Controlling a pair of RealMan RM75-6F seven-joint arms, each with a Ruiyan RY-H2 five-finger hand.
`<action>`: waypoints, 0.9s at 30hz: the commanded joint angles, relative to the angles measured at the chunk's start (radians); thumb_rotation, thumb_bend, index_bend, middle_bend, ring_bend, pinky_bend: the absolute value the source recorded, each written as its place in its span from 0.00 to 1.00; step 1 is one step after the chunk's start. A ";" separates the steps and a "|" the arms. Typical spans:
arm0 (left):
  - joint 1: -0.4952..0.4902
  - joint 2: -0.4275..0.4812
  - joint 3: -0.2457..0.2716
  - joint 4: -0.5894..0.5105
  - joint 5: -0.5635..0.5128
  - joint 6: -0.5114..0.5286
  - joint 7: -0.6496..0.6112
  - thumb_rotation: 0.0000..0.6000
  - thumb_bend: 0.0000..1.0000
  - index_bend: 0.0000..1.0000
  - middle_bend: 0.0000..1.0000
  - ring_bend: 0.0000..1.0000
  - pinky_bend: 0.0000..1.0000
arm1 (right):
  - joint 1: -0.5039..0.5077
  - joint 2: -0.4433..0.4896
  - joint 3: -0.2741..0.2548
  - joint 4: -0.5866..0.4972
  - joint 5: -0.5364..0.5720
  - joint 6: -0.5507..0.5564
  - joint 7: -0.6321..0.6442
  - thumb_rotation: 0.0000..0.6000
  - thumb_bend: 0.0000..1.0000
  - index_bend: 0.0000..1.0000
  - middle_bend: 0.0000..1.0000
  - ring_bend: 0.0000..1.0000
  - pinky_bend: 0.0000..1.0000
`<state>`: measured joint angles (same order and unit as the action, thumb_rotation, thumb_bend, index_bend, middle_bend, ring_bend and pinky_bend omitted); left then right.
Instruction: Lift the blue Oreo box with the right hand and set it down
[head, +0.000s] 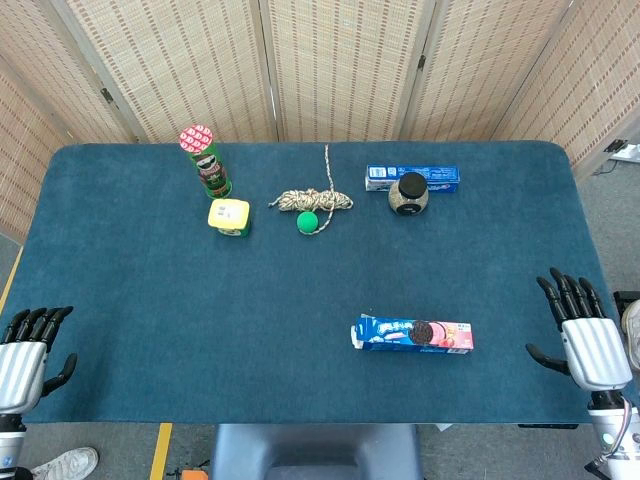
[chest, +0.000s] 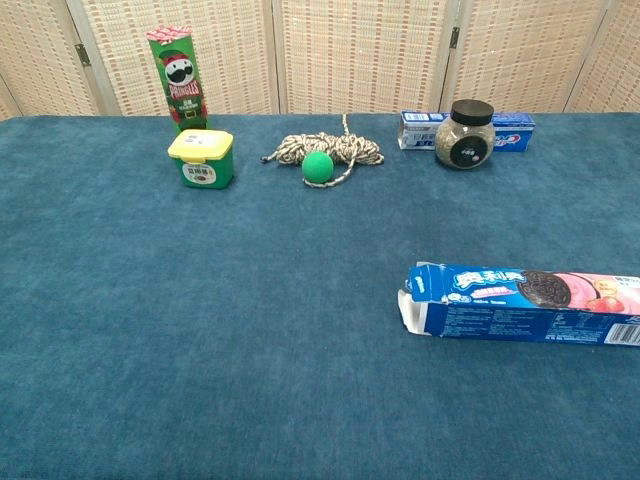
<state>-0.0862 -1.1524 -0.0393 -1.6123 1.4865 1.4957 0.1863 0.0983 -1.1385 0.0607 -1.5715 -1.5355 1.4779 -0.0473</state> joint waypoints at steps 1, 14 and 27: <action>-0.002 0.000 0.003 0.000 0.002 -0.006 0.003 1.00 0.40 0.18 0.22 0.18 0.15 | 0.003 0.003 -0.001 -0.002 0.003 -0.007 0.002 1.00 0.21 0.00 0.00 0.00 0.00; -0.001 0.010 -0.002 0.001 -0.003 -0.004 -0.029 1.00 0.40 0.18 0.22 0.18 0.15 | 0.052 0.049 -0.043 -0.028 -0.014 -0.139 0.039 1.00 0.21 0.10 0.00 0.00 0.00; 0.000 0.005 -0.006 0.002 -0.012 -0.004 -0.024 1.00 0.40 0.20 0.22 0.18 0.15 | 0.256 0.062 -0.048 -0.034 0.057 -0.515 -0.023 1.00 0.21 0.32 0.02 0.04 0.00</action>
<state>-0.0860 -1.1470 -0.0444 -1.6099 1.4776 1.4956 0.1648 0.3238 -1.0626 0.0140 -1.6147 -1.4971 0.9959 -0.0454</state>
